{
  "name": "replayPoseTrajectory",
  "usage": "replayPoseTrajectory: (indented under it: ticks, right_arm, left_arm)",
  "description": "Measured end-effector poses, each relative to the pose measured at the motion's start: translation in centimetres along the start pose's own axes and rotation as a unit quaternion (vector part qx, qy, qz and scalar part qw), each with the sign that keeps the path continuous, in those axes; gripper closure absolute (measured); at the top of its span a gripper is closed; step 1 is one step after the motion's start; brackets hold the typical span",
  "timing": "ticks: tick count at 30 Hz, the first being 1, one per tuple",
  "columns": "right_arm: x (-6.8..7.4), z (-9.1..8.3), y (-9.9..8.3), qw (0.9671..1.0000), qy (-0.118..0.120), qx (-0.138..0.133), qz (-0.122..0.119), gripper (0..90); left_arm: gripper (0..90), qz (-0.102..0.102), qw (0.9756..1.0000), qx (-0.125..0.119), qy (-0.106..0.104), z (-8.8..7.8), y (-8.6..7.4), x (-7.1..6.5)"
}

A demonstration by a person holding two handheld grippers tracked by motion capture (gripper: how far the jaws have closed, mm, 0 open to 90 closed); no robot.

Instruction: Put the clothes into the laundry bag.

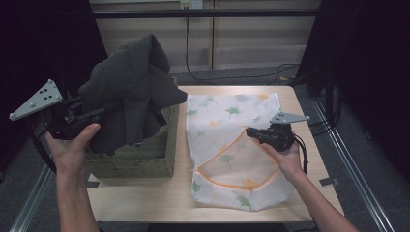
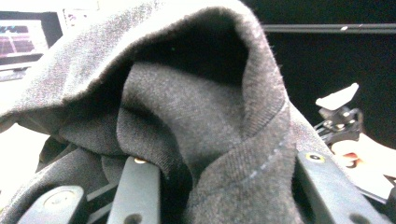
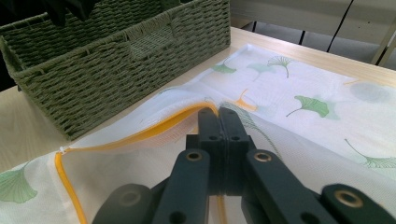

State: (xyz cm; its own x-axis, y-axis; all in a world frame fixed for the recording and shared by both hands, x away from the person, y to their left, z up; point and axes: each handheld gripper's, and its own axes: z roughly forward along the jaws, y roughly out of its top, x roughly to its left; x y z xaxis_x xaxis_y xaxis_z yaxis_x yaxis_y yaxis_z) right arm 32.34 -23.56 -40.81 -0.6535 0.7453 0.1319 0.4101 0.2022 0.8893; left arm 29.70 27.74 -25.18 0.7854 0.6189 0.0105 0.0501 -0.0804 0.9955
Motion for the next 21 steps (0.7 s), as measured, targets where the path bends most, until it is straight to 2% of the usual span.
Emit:
replayPoseTrajectory:
  ticks: [2,7,8,10,14,16,17,21]
  right_arm:
    - [0.0,0.0,0.0,1.0000,0.000,-0.001,-0.001,90.0]
    - [0.0,-0.1,0.1,1.0000,0.000,-0.003,0.001,90.0]
    - [0.0,-0.1,0.1,1.0000,0.000,-0.004,0.000,90.0]
    - [0.0,-0.1,0.2,1.0000,0.000,-0.003,0.000,90.0]
    - [0.1,-0.1,0.3,1.0000,0.000,-0.005,0.000,90.0]
    - [0.1,0.0,0.4,1.0000,-0.001,-0.005,-0.001,90.0]
    - [0.1,0.0,0.4,1.0000,0.000,-0.006,-0.001,90.0]
    - [0.1,0.0,0.5,1.0000,0.000,-0.006,0.000,90.0]
  left_arm:
    - [59.7,0.000,1.0000,-0.003,-0.004,0.1,0.1,-0.4]
    - [59.6,0.016,0.9997,-0.012,-0.017,0.4,0.6,-1.9]
    - [59.7,0.016,0.9997,-0.012,-0.017,0.4,0.6,-1.9]
    - [59.7,0.013,0.9991,-0.024,-0.032,0.6,1.0,-2.6]
    - [59.7,0.016,0.9988,-0.028,-0.038,0.9,1.3,-3.3]
    - [59.6,0.013,0.9981,-0.034,-0.050,1.4,1.4,-4.0]
    - [59.6,0.023,0.9979,-0.028,-0.054,1.6,1.4,-4.2]
    - [59.6,0.020,0.9971,-0.033,-0.066,2.3,1.3,-5.0]
